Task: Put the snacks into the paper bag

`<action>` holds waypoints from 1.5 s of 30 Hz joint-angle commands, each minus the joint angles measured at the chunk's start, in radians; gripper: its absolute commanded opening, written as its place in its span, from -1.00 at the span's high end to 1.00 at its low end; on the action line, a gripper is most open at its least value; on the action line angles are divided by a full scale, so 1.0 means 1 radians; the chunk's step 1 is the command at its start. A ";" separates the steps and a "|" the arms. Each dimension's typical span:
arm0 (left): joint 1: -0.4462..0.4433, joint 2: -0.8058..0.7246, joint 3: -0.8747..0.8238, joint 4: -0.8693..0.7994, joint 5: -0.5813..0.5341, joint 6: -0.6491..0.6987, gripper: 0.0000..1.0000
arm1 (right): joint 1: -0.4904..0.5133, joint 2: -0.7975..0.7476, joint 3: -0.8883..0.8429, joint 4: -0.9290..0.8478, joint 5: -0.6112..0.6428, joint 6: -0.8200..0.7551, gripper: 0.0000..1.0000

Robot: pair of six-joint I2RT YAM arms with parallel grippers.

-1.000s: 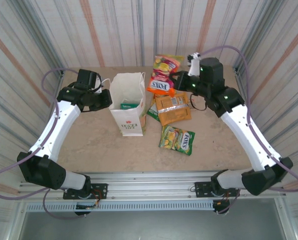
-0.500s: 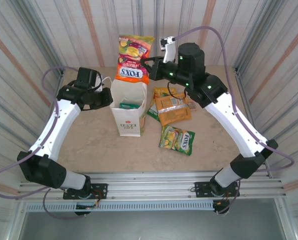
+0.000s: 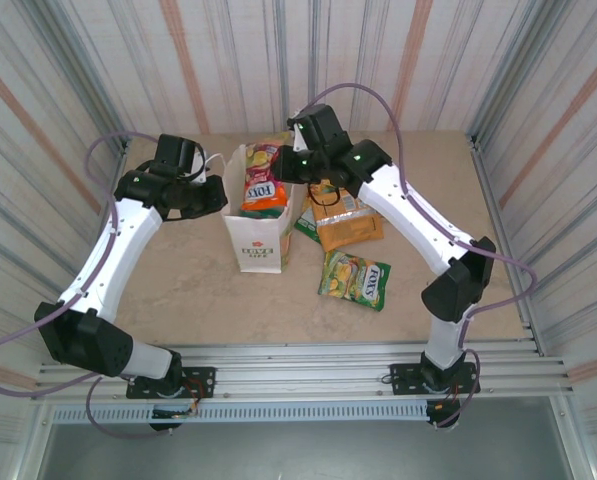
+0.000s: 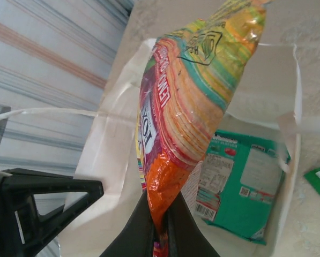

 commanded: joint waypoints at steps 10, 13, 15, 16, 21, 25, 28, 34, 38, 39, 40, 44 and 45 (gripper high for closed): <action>-0.005 -0.004 0.025 0.001 0.011 0.022 0.72 | 0.023 0.061 0.183 -0.138 0.017 0.022 0.23; -0.004 -0.011 0.021 -0.002 0.001 0.022 0.55 | 0.024 0.031 0.185 -0.154 0.040 0.001 0.18; -0.004 -0.014 0.022 -0.006 -0.003 0.024 0.50 | 0.023 0.007 0.185 -0.157 0.050 -0.012 0.17; -0.005 -0.018 0.024 -0.009 -0.005 0.024 0.47 | 0.023 -0.005 0.185 -0.157 0.054 -0.019 0.17; -0.005 -0.042 0.039 -0.028 -0.020 0.024 0.23 | 0.024 -0.077 0.177 -0.177 0.083 -0.052 0.16; -0.005 -0.071 0.046 -0.053 -0.040 0.027 0.08 | 0.024 -0.152 0.117 -0.206 0.127 -0.069 0.13; -0.004 -0.094 0.047 -0.066 -0.044 0.027 0.00 | 0.021 -0.234 0.003 -0.200 0.152 -0.072 0.09; -0.004 -0.137 0.013 -0.067 -0.045 0.018 -0.03 | -0.035 -0.434 -0.368 -0.140 0.138 0.011 0.05; -0.004 -0.144 -0.012 -0.061 -0.041 0.011 -0.04 | -0.069 -0.564 -0.638 -0.101 0.170 0.123 0.05; -0.005 -0.144 -0.016 -0.059 -0.037 0.009 -0.04 | -0.075 -0.586 -0.690 -0.095 0.172 0.152 0.05; -0.004 -0.143 -0.020 -0.058 -0.034 0.006 -0.04 | -0.079 -0.611 -0.745 -0.088 0.169 0.183 0.04; -0.004 -0.147 -0.037 -0.046 -0.026 -0.002 -0.04 | -0.102 -0.667 -0.911 -0.072 0.130 0.238 0.00; -0.005 -0.146 -0.040 -0.044 -0.026 -0.002 -0.04 | -0.109 -0.671 -0.936 -0.075 0.124 0.242 0.00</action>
